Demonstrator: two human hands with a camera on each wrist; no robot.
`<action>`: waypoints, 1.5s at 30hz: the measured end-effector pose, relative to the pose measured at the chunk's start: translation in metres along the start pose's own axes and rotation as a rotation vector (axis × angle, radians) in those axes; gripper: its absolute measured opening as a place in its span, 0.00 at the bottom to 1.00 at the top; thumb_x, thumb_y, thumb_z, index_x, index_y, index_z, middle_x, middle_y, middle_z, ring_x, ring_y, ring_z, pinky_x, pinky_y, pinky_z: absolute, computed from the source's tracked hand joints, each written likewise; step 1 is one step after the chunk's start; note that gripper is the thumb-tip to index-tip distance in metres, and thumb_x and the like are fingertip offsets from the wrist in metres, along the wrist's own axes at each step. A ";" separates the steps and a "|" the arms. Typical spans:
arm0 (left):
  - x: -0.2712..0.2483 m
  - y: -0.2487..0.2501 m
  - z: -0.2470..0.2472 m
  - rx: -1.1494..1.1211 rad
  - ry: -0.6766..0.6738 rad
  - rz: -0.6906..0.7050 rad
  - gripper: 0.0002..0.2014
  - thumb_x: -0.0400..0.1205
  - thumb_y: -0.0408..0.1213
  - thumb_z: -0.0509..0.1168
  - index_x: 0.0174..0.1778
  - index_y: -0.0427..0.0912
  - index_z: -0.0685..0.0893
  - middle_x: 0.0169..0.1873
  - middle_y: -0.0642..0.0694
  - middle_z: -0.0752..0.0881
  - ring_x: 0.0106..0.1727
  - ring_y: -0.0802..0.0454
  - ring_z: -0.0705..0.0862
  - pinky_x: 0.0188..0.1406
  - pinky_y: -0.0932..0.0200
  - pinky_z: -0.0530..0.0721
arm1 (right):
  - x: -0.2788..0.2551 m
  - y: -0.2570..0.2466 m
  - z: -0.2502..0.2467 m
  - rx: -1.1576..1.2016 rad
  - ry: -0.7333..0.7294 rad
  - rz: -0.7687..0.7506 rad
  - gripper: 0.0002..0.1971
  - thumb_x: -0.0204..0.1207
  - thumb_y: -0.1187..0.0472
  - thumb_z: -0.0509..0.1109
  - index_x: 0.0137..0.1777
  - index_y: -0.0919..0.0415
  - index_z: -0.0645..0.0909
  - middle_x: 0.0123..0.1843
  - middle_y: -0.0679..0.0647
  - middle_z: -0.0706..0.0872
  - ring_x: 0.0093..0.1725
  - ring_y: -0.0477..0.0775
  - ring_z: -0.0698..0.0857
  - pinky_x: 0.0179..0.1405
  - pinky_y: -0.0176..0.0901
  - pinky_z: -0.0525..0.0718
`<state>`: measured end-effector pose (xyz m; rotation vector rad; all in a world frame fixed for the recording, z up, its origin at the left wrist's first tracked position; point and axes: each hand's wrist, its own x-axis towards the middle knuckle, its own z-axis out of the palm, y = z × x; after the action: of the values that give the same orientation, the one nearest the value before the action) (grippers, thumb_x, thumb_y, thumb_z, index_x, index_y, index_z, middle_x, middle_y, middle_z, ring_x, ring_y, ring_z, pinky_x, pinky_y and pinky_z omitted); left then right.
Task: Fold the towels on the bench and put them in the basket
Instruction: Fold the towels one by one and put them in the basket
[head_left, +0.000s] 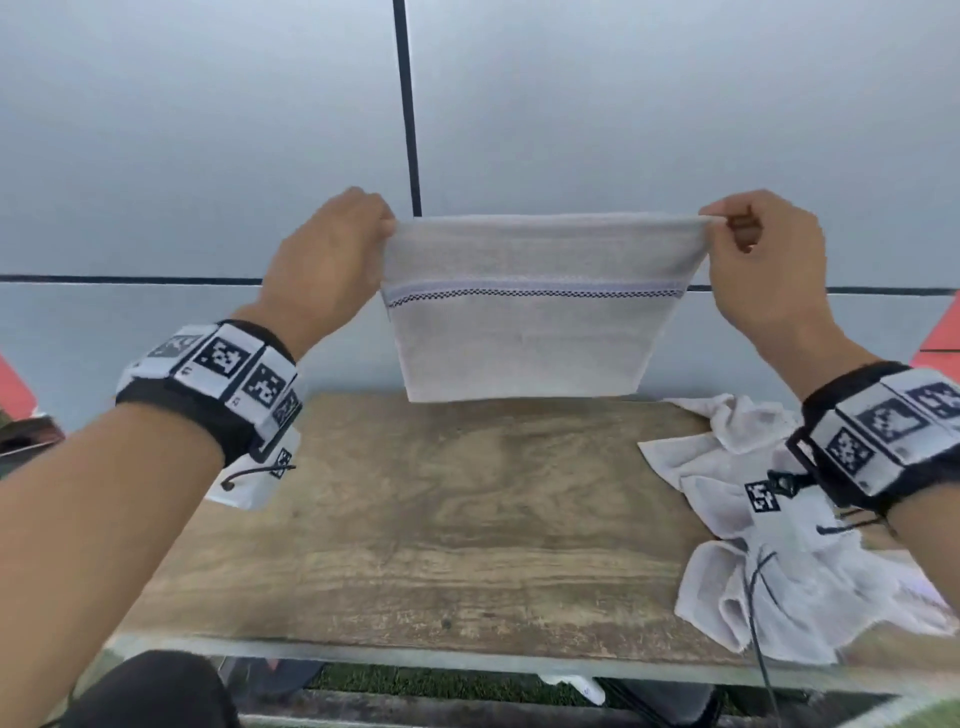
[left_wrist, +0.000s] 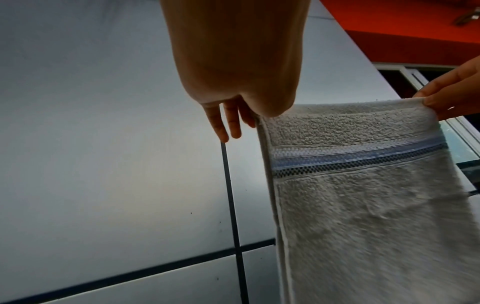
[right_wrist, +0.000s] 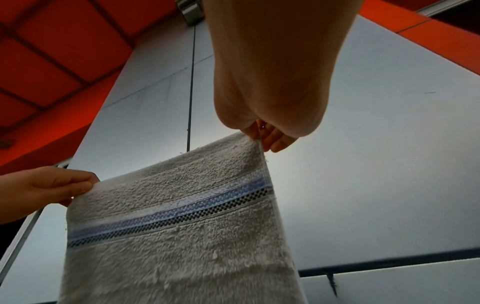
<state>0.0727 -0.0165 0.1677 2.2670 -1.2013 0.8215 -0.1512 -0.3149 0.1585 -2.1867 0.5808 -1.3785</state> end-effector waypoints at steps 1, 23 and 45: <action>-0.011 -0.003 0.002 -0.036 0.013 0.039 0.11 0.89 0.33 0.52 0.55 0.36 0.79 0.51 0.37 0.80 0.51 0.39 0.79 0.48 0.41 0.78 | -0.011 0.003 -0.004 0.001 -0.014 0.004 0.10 0.85 0.62 0.64 0.58 0.60 0.86 0.50 0.48 0.87 0.47 0.47 0.84 0.47 0.29 0.80; -0.220 0.004 0.068 -0.146 -0.947 -0.057 0.07 0.90 0.38 0.55 0.52 0.47 0.78 0.39 0.56 0.77 0.37 0.58 0.74 0.33 0.64 0.68 | -0.219 0.086 -0.011 -0.090 -0.850 0.321 0.09 0.85 0.64 0.66 0.48 0.49 0.84 0.46 0.47 0.90 0.49 0.51 0.88 0.50 0.46 0.85; -0.237 0.022 0.086 -0.572 -0.576 -0.617 0.15 0.92 0.46 0.50 0.44 0.45 0.74 0.35 0.45 0.75 0.34 0.52 0.73 0.32 0.57 0.76 | -0.230 0.080 -0.007 0.046 -0.677 0.490 0.09 0.87 0.61 0.65 0.48 0.52 0.85 0.45 0.52 0.91 0.51 0.61 0.87 0.54 0.50 0.84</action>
<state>-0.0263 0.0562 -0.0541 2.2038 -0.7119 -0.3852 -0.2576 -0.2448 -0.0493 -2.0982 0.7322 -0.3608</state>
